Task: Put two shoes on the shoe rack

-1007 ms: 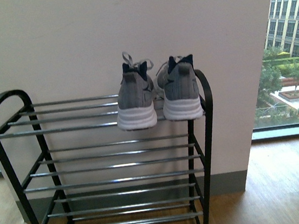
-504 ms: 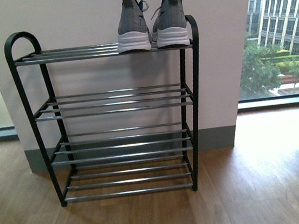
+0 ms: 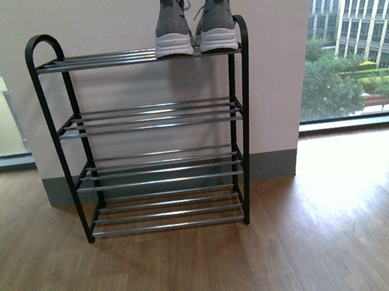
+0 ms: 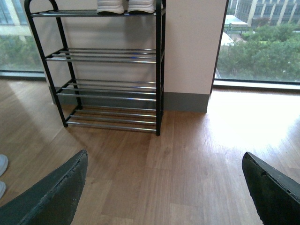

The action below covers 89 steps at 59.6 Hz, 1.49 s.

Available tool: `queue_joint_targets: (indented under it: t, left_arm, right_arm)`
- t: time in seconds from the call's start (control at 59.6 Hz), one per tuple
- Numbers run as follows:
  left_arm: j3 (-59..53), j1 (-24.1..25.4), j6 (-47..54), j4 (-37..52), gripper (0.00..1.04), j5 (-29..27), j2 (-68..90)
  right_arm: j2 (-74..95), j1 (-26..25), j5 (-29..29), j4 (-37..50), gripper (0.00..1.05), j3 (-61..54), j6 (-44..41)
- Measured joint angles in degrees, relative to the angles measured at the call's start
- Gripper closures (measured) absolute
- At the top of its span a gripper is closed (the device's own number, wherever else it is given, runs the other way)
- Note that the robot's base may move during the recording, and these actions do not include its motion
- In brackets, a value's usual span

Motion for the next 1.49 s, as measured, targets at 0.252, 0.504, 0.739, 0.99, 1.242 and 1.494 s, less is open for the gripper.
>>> queue_joint_targets:
  t: [0.252,0.504,0.739,0.99,1.242,1.494]
  left_arm:
    - [0.0,0.0,0.0,0.0,0.09,0.0,0.0]
    - [0.0,0.0,0.0,0.0,0.09,0.0,0.0]
    - [0.0,0.0,0.0,0.0,0.09,0.0,0.0]
    - [0.0,0.0,0.0,0.0,0.09,0.0,0.0]
    - [0.0,0.0,0.0,0.0,0.09,0.0,0.0]
    - [0.0,0.0,0.0,0.0,0.09,-0.2,0.0]
  right_arm:
    - [0.0,0.0,0.0,0.0,0.09,0.0,0.0]
    - [0.0,0.0,0.2,0.0,0.09,0.0,0.0]
    - [0.0,0.0,0.2,0.0,0.09,0.0,0.0]
    - [0.0,0.0,0.2,0.0,0.09,0.0,0.0]
    - [0.0,0.0,0.2,0.0,0.09,0.0,0.0]
    - [0.0,0.0,-0.1,-0.1,0.09,0.0,0.0]
